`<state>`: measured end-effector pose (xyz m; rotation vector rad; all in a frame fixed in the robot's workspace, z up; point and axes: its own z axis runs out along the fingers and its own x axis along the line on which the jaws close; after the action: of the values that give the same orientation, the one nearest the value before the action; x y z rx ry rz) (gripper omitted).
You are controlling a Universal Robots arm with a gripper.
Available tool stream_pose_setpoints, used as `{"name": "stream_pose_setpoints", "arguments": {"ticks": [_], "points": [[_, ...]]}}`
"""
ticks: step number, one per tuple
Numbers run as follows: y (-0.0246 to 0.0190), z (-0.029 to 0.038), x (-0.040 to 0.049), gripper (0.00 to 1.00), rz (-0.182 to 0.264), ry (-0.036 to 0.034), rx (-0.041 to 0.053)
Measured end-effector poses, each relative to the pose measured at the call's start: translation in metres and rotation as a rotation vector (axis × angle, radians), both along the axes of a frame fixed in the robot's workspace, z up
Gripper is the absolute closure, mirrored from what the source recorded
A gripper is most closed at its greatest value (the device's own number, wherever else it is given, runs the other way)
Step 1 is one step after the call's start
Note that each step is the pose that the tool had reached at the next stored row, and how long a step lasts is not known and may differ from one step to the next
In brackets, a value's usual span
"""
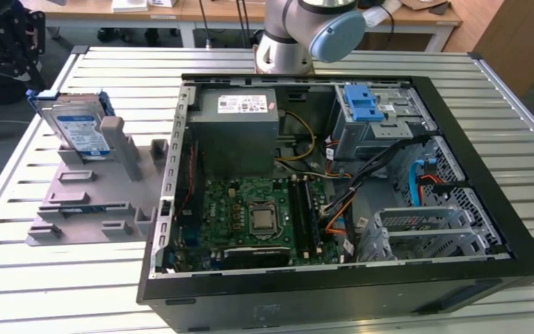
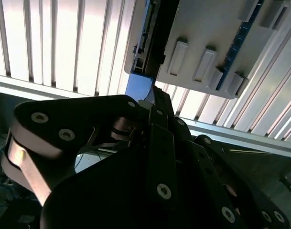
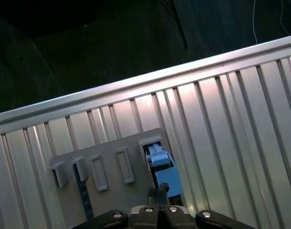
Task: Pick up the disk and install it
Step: 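Pick up the disk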
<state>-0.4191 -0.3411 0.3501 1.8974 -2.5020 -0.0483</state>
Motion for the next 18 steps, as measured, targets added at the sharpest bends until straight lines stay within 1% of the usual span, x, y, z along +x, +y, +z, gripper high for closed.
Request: {"name": "stream_pose_setpoints", "arguments": {"ticks": [5,8,11,18], "points": [[0.0,-0.0009,0.0,0.89,0.088,-0.0007,-0.0001],[0.0,-0.001,0.0,0.89,0.121,-0.0016,-0.0001],[0.0,-0.0011,0.0,0.89,0.141,-0.0018,-0.0003],[0.0001,-0.0011,0.0,0.89,0.143,-0.0017,-0.0007]]}}
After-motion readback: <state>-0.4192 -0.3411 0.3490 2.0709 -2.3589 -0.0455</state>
